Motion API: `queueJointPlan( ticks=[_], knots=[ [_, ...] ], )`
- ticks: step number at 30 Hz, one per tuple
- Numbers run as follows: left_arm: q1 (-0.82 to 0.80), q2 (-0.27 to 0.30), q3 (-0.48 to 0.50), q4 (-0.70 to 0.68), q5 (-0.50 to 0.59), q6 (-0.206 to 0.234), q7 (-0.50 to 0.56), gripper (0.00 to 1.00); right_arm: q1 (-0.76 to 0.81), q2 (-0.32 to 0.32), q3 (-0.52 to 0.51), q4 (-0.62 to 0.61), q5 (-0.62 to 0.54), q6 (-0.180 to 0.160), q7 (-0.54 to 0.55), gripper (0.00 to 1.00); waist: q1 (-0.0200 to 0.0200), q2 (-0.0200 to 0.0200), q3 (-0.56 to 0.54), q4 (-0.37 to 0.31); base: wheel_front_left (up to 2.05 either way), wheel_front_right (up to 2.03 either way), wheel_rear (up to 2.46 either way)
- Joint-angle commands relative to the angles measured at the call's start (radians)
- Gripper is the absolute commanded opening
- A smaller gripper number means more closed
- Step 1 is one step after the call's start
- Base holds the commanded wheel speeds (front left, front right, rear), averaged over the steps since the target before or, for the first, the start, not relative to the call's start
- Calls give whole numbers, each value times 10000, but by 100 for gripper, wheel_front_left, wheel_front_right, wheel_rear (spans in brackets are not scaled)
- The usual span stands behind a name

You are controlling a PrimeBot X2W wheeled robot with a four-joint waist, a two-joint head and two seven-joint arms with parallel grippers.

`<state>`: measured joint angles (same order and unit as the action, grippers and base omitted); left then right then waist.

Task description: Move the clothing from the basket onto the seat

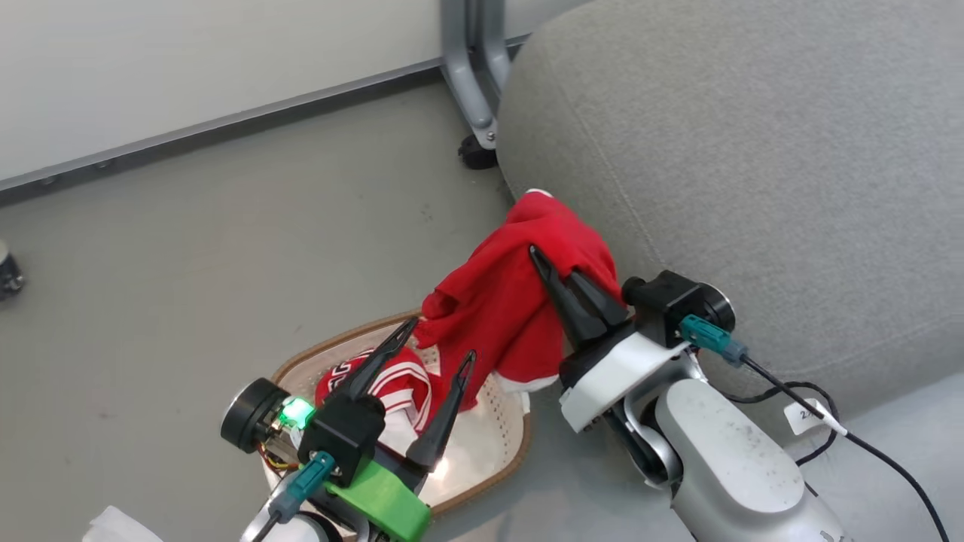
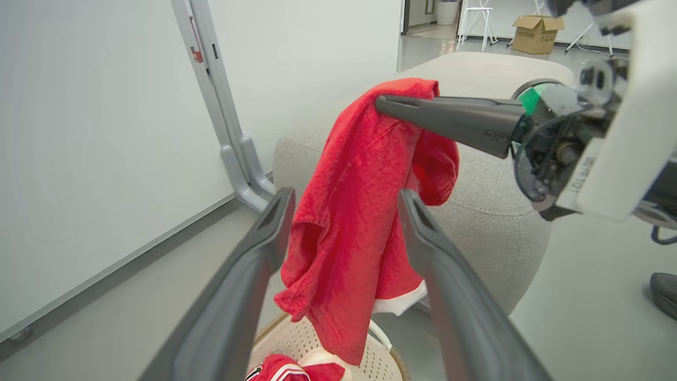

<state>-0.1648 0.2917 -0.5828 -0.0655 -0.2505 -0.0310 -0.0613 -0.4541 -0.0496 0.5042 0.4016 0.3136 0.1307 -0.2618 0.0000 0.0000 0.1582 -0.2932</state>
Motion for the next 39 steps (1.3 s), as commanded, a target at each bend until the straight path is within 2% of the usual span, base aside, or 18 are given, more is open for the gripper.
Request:
queueJointPlan(
  ticks=[1, 4, 9, 13, 20, 23, 32, 37, 38, 39],
  knots=[
    [-227, 68, 3, -93, 46, -22, 54, 100, 57, -12, -193, -101, -49, 1, -48, 0, 0, 0, 535, -1128, 0, 0, 0],
    [-371, 160, -17, -208, 84, -51, 157, 100, 110, -7, -646, -209, -169, 1, -47, 0, 0, 0, 791, -1477, 0, 0, 0],
    [-711, 304, -83, -490, 227, -140, 363, 100, -121, -4, -1633, -346, -568, 1, -47, 0, 0, 0, 1352, -1635, 0, 0, 0],
    [-1133, 371, -153, -736, 365, -289, 526, 100, -647, -9, -2751, -216, -1090, 1, -47, 0, 0, 0, 1987, -1421, 0, 0, 0],
    [-2200, 513, -176, -1177, 634, -485, 660, 100, -2312, -47, -5091, -39, -2009, 1, -47, 0, 0, 0, 3539, -598, 0, 0, 0],
    [-2689, 561, -229, -1317, 770, -574, 636, 100, -3190, -380, -6076, -9, -2295, -1, -47, 0, 0, 0, 4173, -228, 0, 0, 0],
    [-3607, 554, -603, -1298, 942, -783, 400, 100, -5135, -2053, -8008, 736, -2900, -4, -40, 0, 0, 0, 5474, 682, 0, 0, 0],
    [-3751, 482, -754, -1031, 888, -810, 164, 100, -5220, -2143, -8627, 1974, -3265, -4, -41, 0, 0, 0, 5797, 886, 0, 0, 0],
    [-3766, 462, -773, -996, 883, -809, 120, 100, -5186, -2083, -8753, 2126, -3247, -4, -41, 13, 0, 0, 5813, 898, 0, 0, 0],
    [-3779, 420, -784, -960, 851, -806, 49, 100, -5095, -2077, -8869, 2352, -3302, -4, -41, 45, 0, 0, 5829, 912, 0, 0, 0]
  ],
)
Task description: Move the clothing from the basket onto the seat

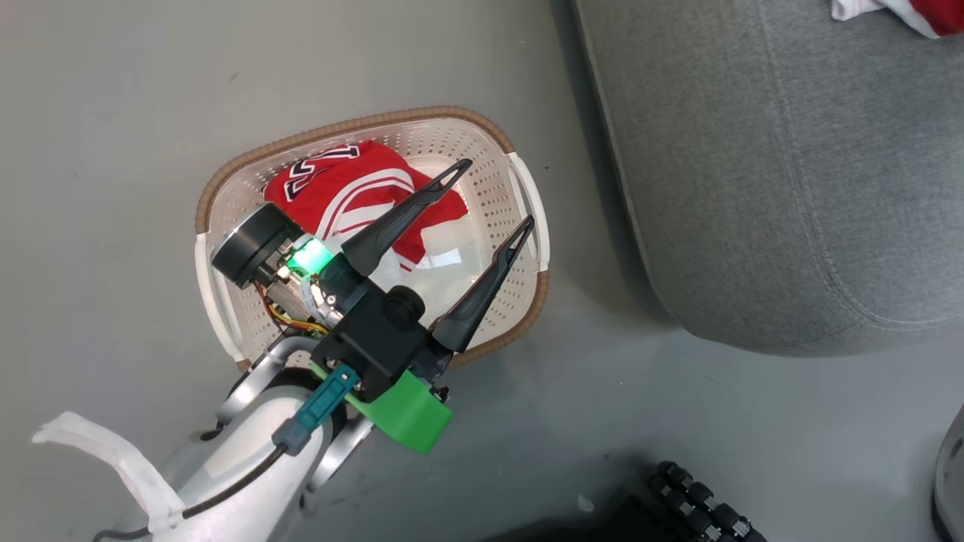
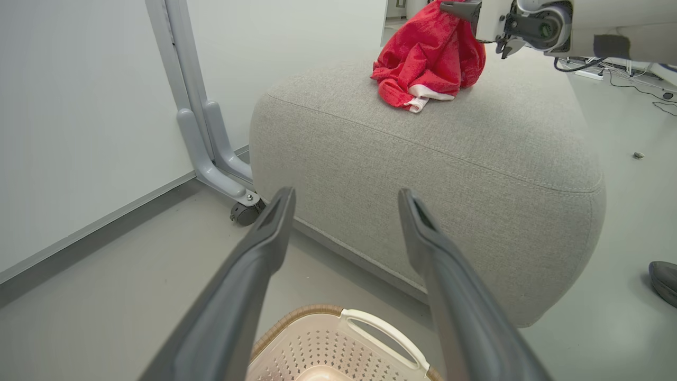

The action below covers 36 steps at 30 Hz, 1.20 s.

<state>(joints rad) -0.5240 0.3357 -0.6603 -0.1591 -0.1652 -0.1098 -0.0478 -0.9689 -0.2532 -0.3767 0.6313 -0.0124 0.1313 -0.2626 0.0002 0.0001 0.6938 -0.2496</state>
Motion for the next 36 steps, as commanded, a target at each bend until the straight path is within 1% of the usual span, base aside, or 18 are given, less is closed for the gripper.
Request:
queueJointPlan(
  ticks=[1, 2, 4, 7, 11, 15, 22, 25, 36],
  knots=[
    [-196, -49, -24, 35, -23, -14, -115, 100, 172, 57, -155, 180, -68, -10, -34, 88, -2, -1, 472, 485, 0, 0, 0],
    [-206, -82, -41, 109, -46, -13, -176, 100, 295, 169, -256, 251, -99, -10, -34, 100, -2, -1, 452, 496, 0, 0, 0],
    [-207, -126, -60, 239, -83, -13, -286, 100, 545, 353, -466, 289, -145, -10, -34, 100, -2, -1, 344, 501, 0, 0, 0],
    [-161, -206, -84, 437, -134, 37, -454, 100, 1126, 644, -670, 29, -47, -10, -34, 100, -2, -1, 62, 489, 0, 0, 0],
    [31, -270, -53, 685, -205, 181, -711, 100, 2113, 1082, -709, -671, 156, -10, -34, 100, -2, -1, -456, 498, 0, 0, 0],
    [314, -421, -97, 937, -319, 349, -898, 100, 3263, 1376, -488, -1587, 325, -10, -34, 100, -2, -1, -1139, 584, 0, 0, 0],
    [867, -706, 179, 1419, -771, 833, -1337, 100, 5023, 1836, 317, -3105, 474, -10, -34, 100, -2, -1, -2389, 899, 0, 0, 0],
    [1104, -802, 412, 1536, -998, 1117, -1509, 100, 5617, 1961, 757, -3516, 615, -10, -34, 100, -2, -1, -2786, 1053, 0, 0, 0],
    [2052, -947, 1743, 1921, -1622, 2225, -2095, 100, 7451, 2009, 2854, -4852, 1211, -10, -34, 100, -2, -1, -3980, 1834, 0, 0, 0]
  ],
)
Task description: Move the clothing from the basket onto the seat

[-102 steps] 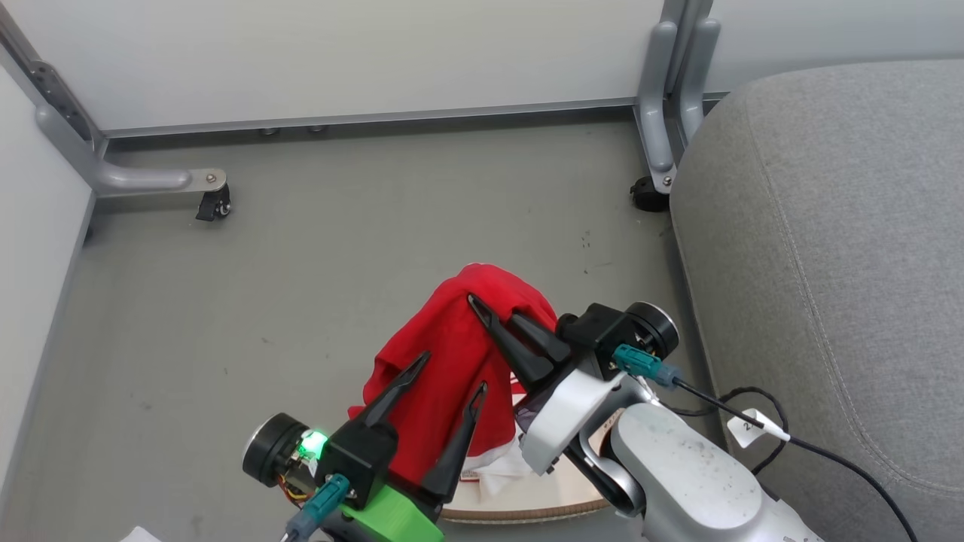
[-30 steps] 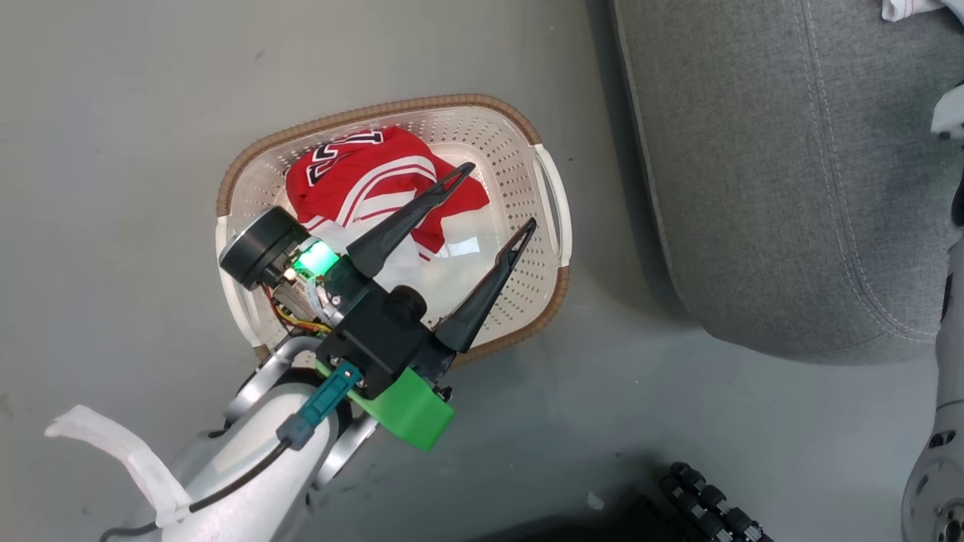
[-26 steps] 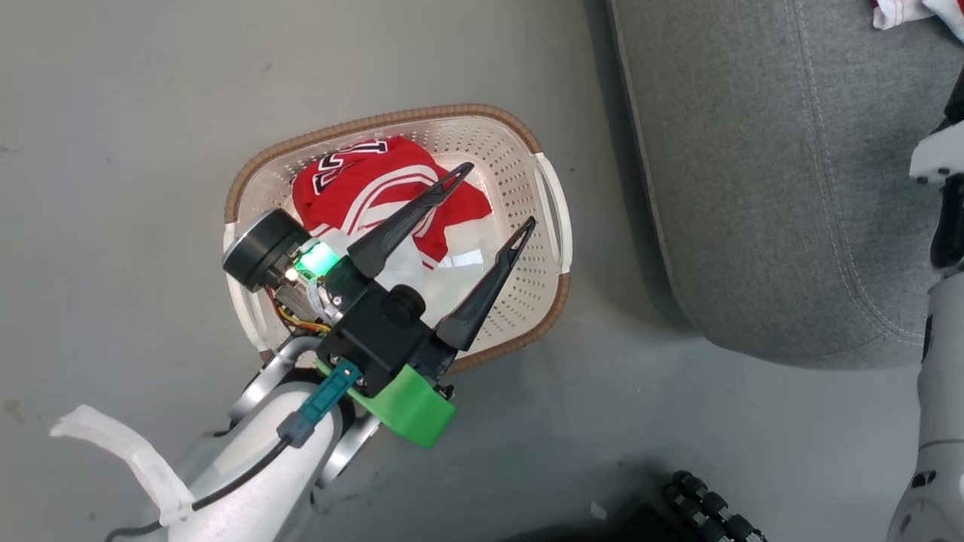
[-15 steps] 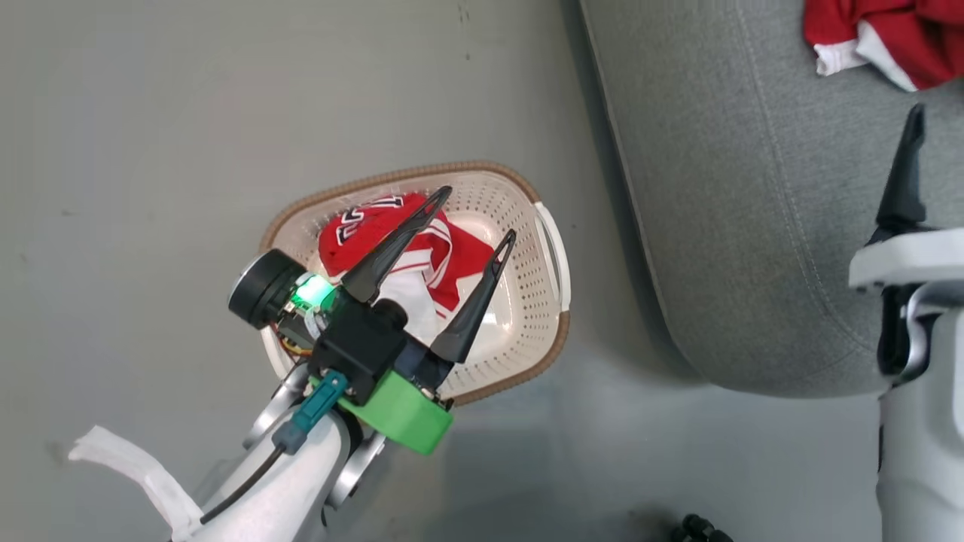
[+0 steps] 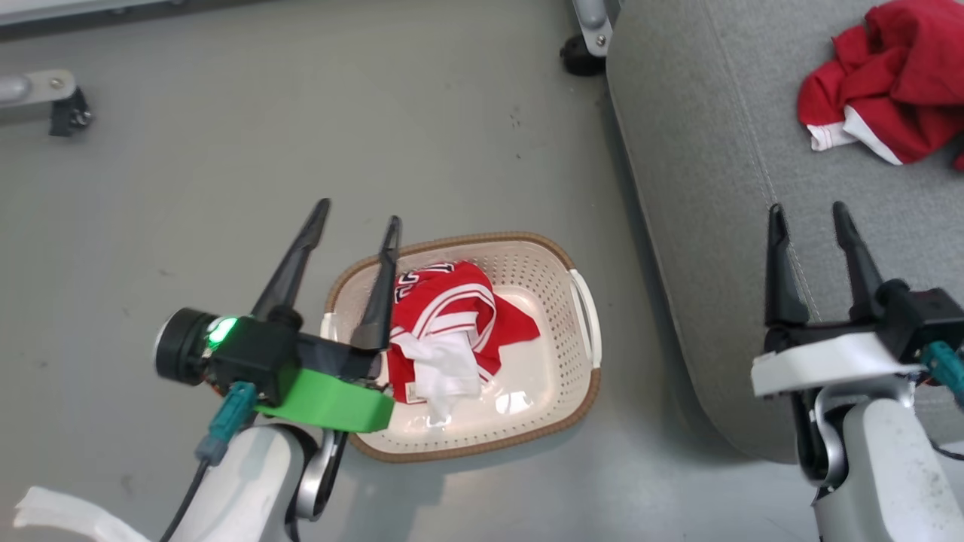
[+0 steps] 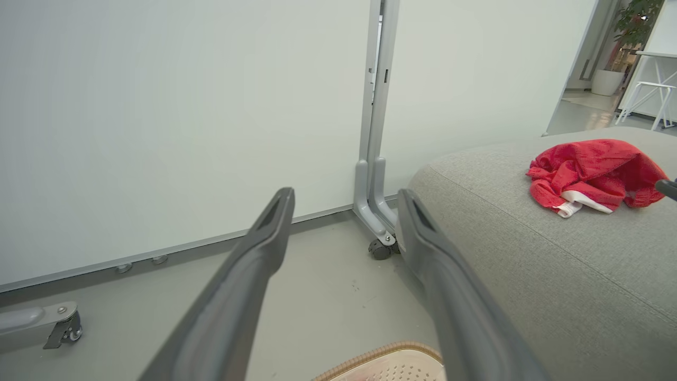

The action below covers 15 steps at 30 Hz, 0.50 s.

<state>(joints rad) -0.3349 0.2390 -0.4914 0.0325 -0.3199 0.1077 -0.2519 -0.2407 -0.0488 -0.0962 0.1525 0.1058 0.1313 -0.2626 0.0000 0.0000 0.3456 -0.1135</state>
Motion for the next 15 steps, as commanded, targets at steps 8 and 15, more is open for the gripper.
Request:
queueJointPlan(
  ticks=[8, 15],
  knots=[
    [1048, -199, 1329, -170, -239, 617, -138, 100, 998, -34, 845, -774, 88, -10, 59, 100, 0, 0, -1079, 1072, 0, 0, 0],
    [1870, -462, 2521, -499, 78, 321, -122, 100, 1533, -31, 946, -1312, -212, -10, 461, 100, 0, 0, -1494, 1510, 0, 0, 0]
  ],
)
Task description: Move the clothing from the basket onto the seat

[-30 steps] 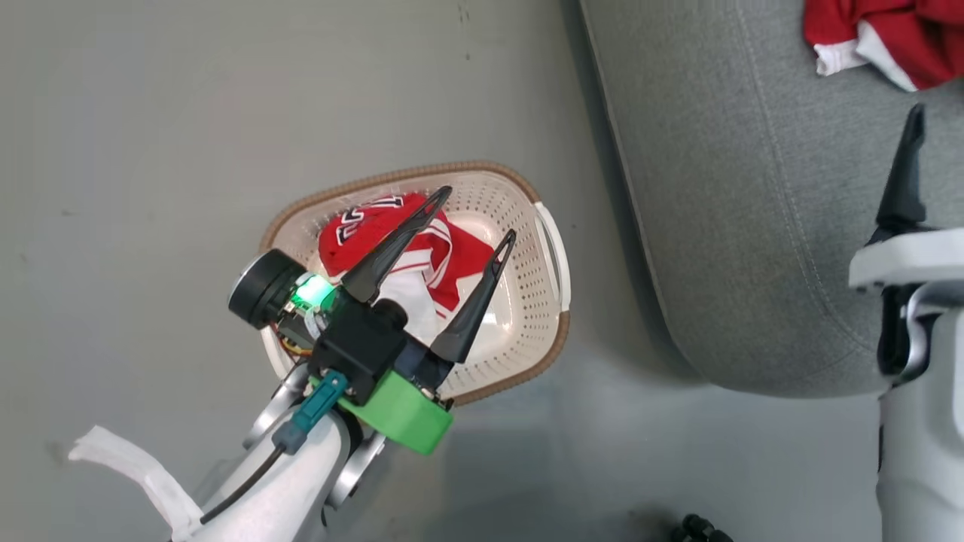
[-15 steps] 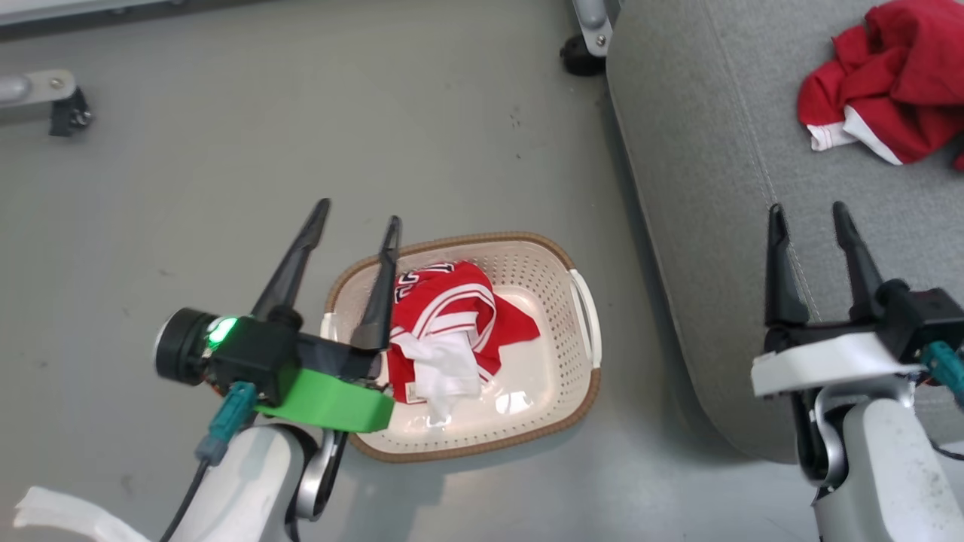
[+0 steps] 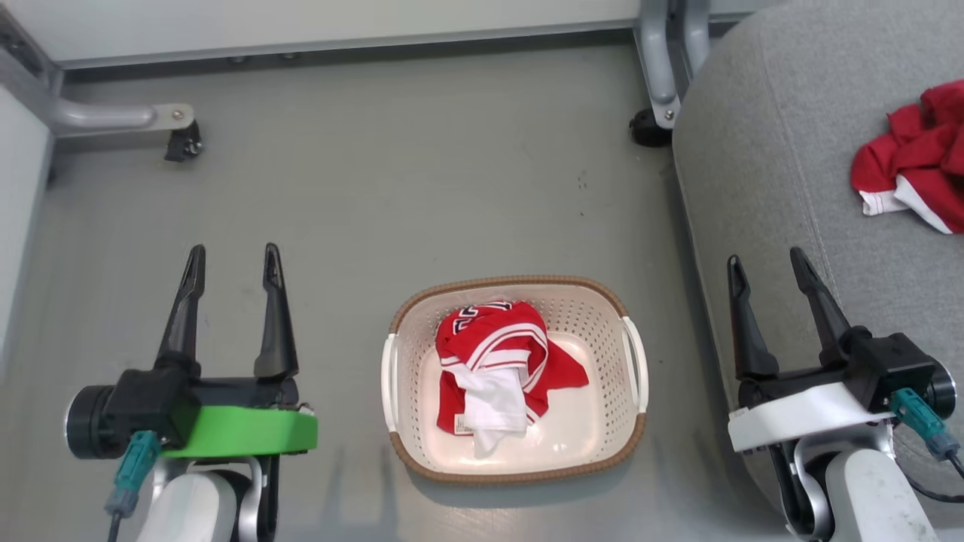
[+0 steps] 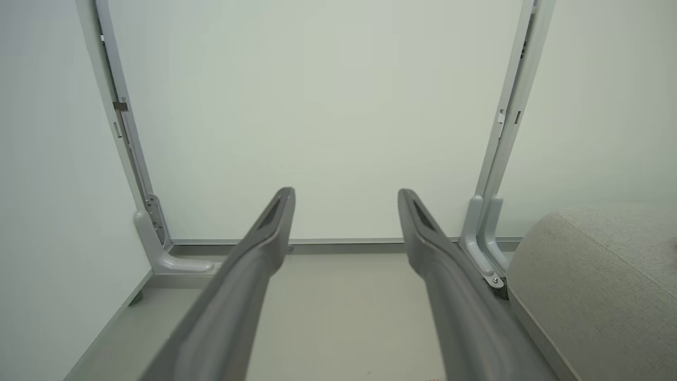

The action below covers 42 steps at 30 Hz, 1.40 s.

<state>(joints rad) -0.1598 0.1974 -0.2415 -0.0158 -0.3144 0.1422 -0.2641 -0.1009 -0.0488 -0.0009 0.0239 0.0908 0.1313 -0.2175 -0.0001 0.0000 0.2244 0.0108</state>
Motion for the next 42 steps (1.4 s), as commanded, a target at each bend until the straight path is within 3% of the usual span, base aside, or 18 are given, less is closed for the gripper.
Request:
queueJointPlan(
  ticks=[1, 14, 42],
  knots=[
    [264, -123, 195, -73, 65, -119, 1, 100, 222, -31, 1, -103, -102, -10, 90, 100, 1, 0, -340, 303, 0, 0, 0],
    [1478, -585, 959, 521, 945, -1140, 0, 100, 1246, -32, 117, -427, -35, -10, 582, 100, 1, 0, -1190, 283, 0, 0, 0],
    [1845, -956, 1238, 1588, 1626, -1573, -2, 100, 1702, -30, 266, -671, 226, -10, 830, 100, 1, 0, -1645, 91, 0, 0, 0]
  ],
)
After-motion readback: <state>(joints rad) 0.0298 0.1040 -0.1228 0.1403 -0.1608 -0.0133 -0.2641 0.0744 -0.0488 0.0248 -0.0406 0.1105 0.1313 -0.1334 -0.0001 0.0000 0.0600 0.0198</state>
